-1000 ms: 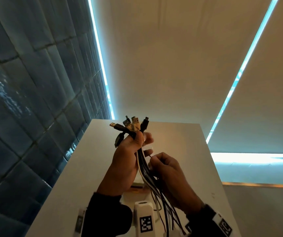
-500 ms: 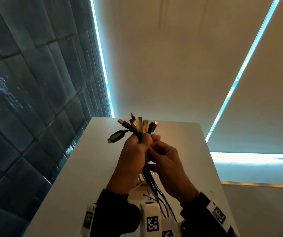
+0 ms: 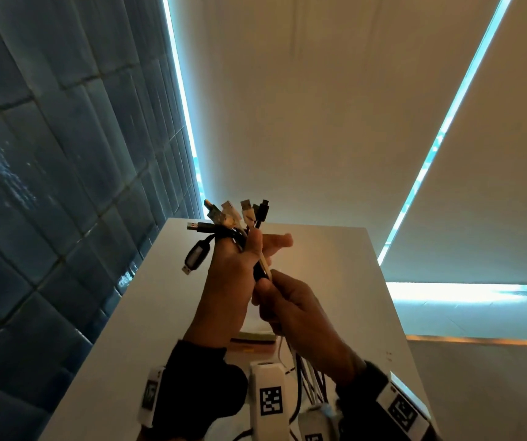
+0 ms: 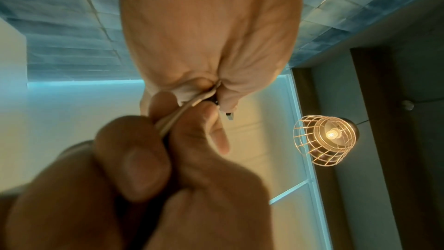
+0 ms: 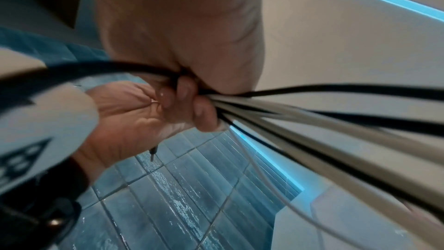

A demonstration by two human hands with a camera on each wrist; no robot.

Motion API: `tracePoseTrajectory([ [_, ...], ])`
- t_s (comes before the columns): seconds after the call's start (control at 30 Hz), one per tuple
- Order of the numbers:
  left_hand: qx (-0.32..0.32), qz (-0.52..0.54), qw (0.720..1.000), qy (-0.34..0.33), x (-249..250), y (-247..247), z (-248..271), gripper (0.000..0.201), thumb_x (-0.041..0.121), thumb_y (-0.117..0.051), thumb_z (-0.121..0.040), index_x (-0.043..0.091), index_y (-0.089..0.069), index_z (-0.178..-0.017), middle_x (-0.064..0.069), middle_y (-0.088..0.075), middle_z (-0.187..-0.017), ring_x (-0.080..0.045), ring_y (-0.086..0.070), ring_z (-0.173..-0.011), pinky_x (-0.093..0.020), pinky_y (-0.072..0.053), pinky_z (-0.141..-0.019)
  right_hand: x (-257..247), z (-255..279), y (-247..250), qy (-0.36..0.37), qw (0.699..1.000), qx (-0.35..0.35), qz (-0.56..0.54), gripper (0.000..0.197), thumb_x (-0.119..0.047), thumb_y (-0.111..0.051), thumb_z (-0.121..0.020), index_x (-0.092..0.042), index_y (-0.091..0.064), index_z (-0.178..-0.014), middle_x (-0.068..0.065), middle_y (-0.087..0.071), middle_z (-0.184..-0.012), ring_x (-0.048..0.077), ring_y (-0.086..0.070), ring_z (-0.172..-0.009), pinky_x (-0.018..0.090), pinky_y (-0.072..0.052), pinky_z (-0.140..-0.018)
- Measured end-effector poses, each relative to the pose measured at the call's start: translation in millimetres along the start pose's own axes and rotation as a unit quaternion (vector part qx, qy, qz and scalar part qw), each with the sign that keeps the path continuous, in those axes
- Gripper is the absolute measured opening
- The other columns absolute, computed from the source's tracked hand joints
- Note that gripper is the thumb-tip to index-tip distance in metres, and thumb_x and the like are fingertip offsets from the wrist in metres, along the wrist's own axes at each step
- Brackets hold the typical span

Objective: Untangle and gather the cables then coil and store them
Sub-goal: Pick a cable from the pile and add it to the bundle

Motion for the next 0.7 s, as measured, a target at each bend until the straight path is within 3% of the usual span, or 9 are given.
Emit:
tracePoseTrajectory([
  [0.07, -0.016, 0.005, 0.999, 0.027, -6, -2, 1, 0.031, 0.036, -0.033, -0.1, 0.019, -0.051, -0.121, -0.003, -0.072, -0.111, -0.014, -0.065, -0.11, -0.044, -0.037, -0.108, -7, 0, 4, 0.037, 0.997, 0.023, 0.07, 0.029, -0.029, -0.041, -0.102, -0.017, -0.058, -0.083, -0.012, -0.047, -0.059, 0.005, -0.039, -0.053, 0.019, -0.036, -0.051],
  [0.2, -0.079, 0.073, 0.982, 0.154, -29, -13, 7, 0.055, 0.052, -0.032, -0.093, 0.013, -0.053, -0.126, -0.005, -0.07, -0.116, -0.014, -0.065, -0.109, -0.037, -0.043, -0.1, -12, 2, 7, 0.073, 0.986, 0.033, 0.145, 0.024, -0.023, -0.041, -0.103, -0.021, -0.058, -0.086, -0.009, -0.05, -0.066, 0.007, -0.045, -0.059, 0.025, -0.041, -0.057],
  [0.27, -0.082, 0.085, 0.98, 0.158, -30, -13, 7, 0.057, 0.052, -0.035, -0.089, 0.011, -0.051, -0.126, -0.007, -0.071, -0.113, -0.017, -0.066, -0.108, -0.034, -0.046, -0.094, -13, 3, 8, 0.07, 0.984, 0.03, 0.16, 0.023, -0.02, -0.041, -0.103, -0.018, -0.058, -0.087, -0.009, -0.05, -0.066, 0.006, -0.045, -0.059, 0.024, -0.042, -0.057],
  [0.3, -0.071, 0.093, 0.982, 0.146, -28, -11, 5, 0.054, 0.049, -0.037, -0.089, 0.01, -0.053, -0.122, -0.008, -0.073, -0.108, -0.02, -0.067, -0.106, -0.033, -0.05, -0.089, -13, 3, 8, 0.067, 0.983, 0.028, 0.17, 0.023, -0.018, -0.041, -0.103, -0.015, -0.058, -0.087, -0.009, -0.05, -0.066, 0.004, -0.045, -0.059, 0.022, -0.042, -0.057],
  [0.37, -0.052, 0.135, 0.981, 0.126, -22, -9, 2, 0.043, 0.041, -0.041, -0.091, 0.007, -0.056, -0.111, -0.009, -0.073, -0.088, -0.026, -0.07, -0.097, -0.026, -0.055, -0.064, -12, 1, 10, 0.059, 0.981, 0.029, 0.182, 0.022, -0.012, -0.041, -0.103, -0.007, -0.058, -0.09, -0.009, -0.05, -0.066, 0.003, -0.046, -0.056, 0.017, -0.04, -0.055],
  [0.43, -0.042, 0.163, 0.978, 0.122, -18, -9, 0, 0.035, 0.034, -0.039, -0.097, 0.006, -0.057, -0.104, -0.008, -0.068, -0.073, -0.027, -0.071, -0.087, -0.021, -0.049, -0.048, -10, 0, 11, 0.049, 0.984, 0.026, 0.169, 0.022, -0.01, -0.04, -0.103, -0.004, -0.058, -0.091, -0.008, -0.049, -0.063, 0.002, -0.044, -0.051, 0.016, -0.037, -0.052],
  [0.5, -0.048, 0.091, 0.987, 0.127, -18, -9, -2, 0.039, 0.038, -0.034, -0.1, 0.007, -0.057, -0.105, -0.008, -0.074, -0.083, -0.027, -0.07, -0.092, -0.024, -0.053, -0.056, -13, 1, 10, 0.055, 0.985, 0.024, 0.164, 0.024, -0.017, -0.041, -0.104, -0.009, -0.057, -0.088, -0.009, -0.047, -0.061, 0.002, -0.042, -0.05, 0.017, -0.036, -0.051],
  [0.6, -0.057, -0.146, 0.978, 0.136, -22, -3, -4, 0.054, 0.06, -0.028, -0.09, 0.016, -0.059, -0.091, -0.001, -0.074, -0.087, -0.022, -0.068, -0.097, -0.038, -0.052, -0.093, -23, 4, 13, 0.097, 0.971, 0.048, 0.213, 0.022, -0.018, -0.042, -0.103, -0.022, -0.057, -0.087, -0.014, -0.052, -0.063, 0.004, -0.046, -0.054, 0.015, -0.039, -0.054],
  [0.7, -0.098, -0.259, 0.942, 0.187, -32, -5, 2, 0.061, 0.073, -0.028, -0.075, 0.019, -0.057, -0.081, -0.01, -0.066, -0.091, -0.026, -0.066, -0.093, -0.042, -0.054, -0.09, -23, 3, 18, 0.119, 0.954, 0.063, 0.268, 0.021, -0.006, -0.043, -0.101, -0.017, -0.061, -0.101, -0.016, -0.061, -0.074, 0.003, -0.059, -0.064, 0.013, -0.046, -0.06],
])
Point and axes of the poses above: each hand's wrist, its own z-axis away from the middle knuckle, its own y-axis out of the back of the hand, x = y × z, the point moved 9 cm from there along -z, towards the middle knuckle
